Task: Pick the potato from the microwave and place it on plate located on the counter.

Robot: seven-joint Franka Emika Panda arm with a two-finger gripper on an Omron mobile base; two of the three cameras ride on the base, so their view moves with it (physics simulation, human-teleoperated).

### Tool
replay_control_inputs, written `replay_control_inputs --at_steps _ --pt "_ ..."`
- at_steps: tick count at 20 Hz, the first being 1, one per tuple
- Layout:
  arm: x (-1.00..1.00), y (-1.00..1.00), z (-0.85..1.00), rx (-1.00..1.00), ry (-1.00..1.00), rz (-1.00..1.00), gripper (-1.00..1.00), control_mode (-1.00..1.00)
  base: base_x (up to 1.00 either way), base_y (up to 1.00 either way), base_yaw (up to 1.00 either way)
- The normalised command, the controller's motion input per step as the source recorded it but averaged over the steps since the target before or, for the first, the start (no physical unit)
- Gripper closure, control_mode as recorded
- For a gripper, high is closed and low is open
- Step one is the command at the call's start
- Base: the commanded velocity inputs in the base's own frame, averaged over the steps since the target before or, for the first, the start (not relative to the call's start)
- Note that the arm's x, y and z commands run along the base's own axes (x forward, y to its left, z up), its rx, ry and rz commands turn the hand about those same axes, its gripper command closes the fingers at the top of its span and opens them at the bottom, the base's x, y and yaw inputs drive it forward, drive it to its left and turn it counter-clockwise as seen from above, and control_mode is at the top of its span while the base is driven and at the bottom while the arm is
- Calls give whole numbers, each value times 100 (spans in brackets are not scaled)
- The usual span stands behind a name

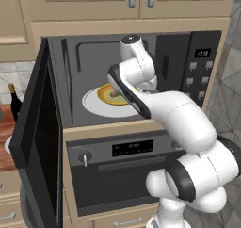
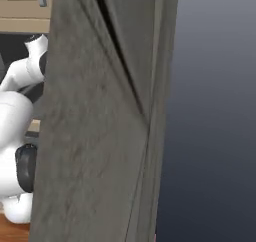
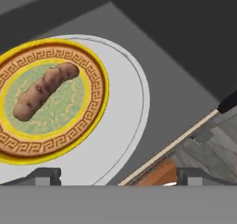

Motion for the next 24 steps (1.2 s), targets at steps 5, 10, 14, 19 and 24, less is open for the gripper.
replay_control_inputs --at_steps 5,10,14,19,24 --pt "32 6 -50 0 -2 -3 -100 -100 0 0 0" --pt "25 10 -53 0 -4 -2 -100 -100 0 0 0" --pt "33 13 -12 0 -2 -5 -100 -100 0 0 0" --pt "44 17 13 0 2 -11 -100 -100 0 0 0" --pt "48 7 0 0 4 -7 -100 -100 0 0 0"
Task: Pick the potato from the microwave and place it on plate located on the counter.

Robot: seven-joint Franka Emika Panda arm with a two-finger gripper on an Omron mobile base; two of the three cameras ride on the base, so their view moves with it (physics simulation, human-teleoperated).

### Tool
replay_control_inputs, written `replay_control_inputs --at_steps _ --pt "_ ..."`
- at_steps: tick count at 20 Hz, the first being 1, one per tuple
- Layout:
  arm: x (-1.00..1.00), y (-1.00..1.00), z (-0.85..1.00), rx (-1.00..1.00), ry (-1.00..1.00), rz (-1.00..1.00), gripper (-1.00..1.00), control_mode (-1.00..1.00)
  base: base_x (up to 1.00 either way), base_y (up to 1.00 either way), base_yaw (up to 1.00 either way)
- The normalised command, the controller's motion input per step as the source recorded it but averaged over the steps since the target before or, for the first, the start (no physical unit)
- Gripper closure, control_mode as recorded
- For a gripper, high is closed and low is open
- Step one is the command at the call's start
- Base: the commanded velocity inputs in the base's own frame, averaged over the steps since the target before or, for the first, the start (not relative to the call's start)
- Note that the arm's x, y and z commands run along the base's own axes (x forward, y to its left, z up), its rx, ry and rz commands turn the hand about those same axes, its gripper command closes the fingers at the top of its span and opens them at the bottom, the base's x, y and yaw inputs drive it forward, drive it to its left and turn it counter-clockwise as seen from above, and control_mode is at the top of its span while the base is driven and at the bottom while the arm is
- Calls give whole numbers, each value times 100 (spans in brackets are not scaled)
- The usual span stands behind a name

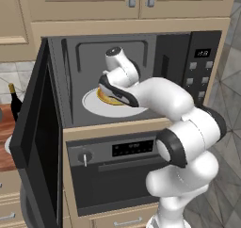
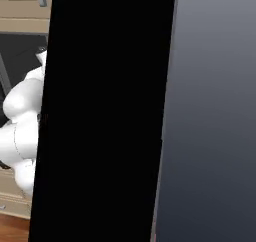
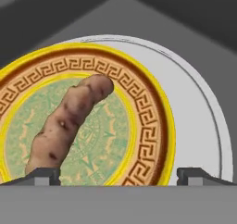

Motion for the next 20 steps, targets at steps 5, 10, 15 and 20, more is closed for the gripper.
replay_control_inputs --at_steps 5,10,15,20 --pt "44 0 -7 0 3 0 -100 -100 0 0 0" --pt "28 0 -26 0 0 0 -100 -100 0 0 0" --pt "21 0 -26 0 0 0 -100 -100 0 0 0" --pt "27 0 -15 0 0 0 -100 -100 0 0 0"
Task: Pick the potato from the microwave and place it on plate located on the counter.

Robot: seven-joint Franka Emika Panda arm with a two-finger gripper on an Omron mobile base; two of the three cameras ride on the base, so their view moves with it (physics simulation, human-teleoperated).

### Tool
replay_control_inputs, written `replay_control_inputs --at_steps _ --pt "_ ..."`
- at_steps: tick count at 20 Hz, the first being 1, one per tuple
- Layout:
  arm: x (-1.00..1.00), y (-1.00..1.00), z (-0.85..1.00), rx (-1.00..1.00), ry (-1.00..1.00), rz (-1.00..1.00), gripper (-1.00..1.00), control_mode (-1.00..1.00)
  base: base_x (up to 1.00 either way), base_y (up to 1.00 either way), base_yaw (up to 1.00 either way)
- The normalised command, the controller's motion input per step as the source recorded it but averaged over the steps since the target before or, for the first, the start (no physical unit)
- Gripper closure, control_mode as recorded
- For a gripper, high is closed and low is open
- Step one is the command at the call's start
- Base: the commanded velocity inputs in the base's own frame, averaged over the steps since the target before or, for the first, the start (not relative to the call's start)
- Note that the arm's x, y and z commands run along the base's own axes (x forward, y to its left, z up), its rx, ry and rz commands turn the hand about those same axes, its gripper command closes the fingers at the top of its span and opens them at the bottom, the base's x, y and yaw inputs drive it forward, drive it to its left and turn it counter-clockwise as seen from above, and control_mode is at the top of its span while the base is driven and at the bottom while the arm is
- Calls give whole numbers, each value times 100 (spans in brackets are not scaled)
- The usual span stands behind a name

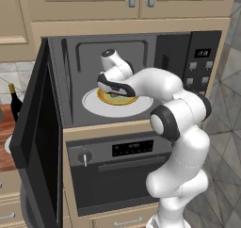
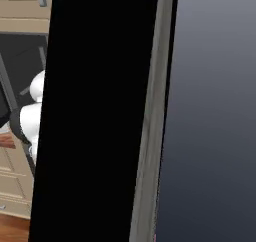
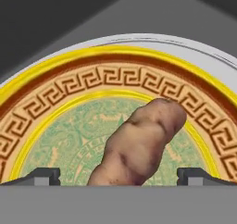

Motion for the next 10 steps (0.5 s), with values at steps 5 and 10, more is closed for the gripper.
replay_control_inputs --at_steps 5,10 --pt "26 0 -8 0 0 0 -100 -100 0 0 0" --pt "6 0 -22 0 0 0 -100 -100 0 0 0"
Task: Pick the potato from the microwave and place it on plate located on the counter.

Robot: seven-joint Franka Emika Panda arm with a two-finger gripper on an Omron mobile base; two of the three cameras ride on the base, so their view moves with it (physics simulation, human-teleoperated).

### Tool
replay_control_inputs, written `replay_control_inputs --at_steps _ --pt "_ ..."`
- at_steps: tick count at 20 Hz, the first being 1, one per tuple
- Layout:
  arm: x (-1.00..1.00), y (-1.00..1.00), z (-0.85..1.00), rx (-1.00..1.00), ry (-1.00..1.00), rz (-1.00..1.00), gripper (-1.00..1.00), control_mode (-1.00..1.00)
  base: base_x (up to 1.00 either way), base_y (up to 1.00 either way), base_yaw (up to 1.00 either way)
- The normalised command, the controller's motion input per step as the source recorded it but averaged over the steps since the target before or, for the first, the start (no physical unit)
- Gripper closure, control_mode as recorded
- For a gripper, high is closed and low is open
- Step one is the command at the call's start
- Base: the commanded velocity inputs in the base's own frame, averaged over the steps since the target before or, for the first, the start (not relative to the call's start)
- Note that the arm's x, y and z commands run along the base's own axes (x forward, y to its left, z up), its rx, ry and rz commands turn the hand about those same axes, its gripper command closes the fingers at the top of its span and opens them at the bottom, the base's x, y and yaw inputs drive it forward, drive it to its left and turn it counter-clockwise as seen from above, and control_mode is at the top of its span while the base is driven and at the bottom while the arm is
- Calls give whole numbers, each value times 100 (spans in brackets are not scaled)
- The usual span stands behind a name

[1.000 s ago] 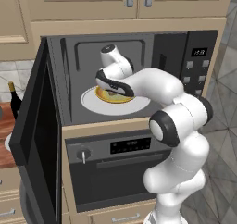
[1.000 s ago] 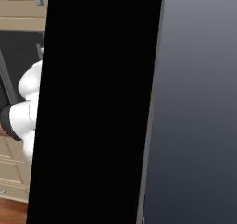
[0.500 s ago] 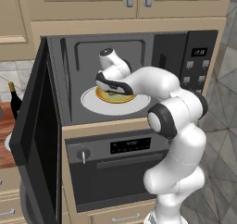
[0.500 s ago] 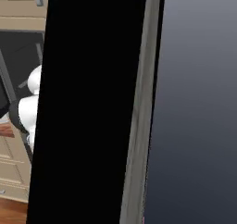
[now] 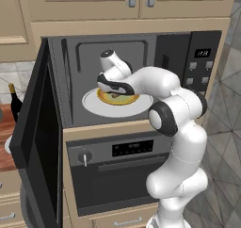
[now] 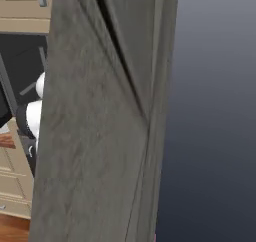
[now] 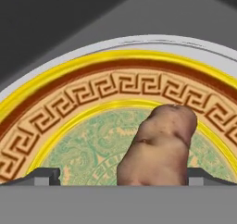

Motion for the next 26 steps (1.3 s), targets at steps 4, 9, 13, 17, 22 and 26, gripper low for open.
replay_control_inputs --at_steps 4,9,13,17,22,26 --pt "0 0 -33 0 0 0 -100 -100 0 0 0" --pt "0 0 -18 0 0 0 100 -100 0 0 0" --pt "0 0 0 0 0 0 100 -100 0 0 0" --pt "0 0 0 0 0 0 100 -100 0 0 0" --pt "-12 0 -1 0 -3 2 100 -100 0 0 0" --pt "-32 0 -5 0 -3 7 100 -100 0 0 0"
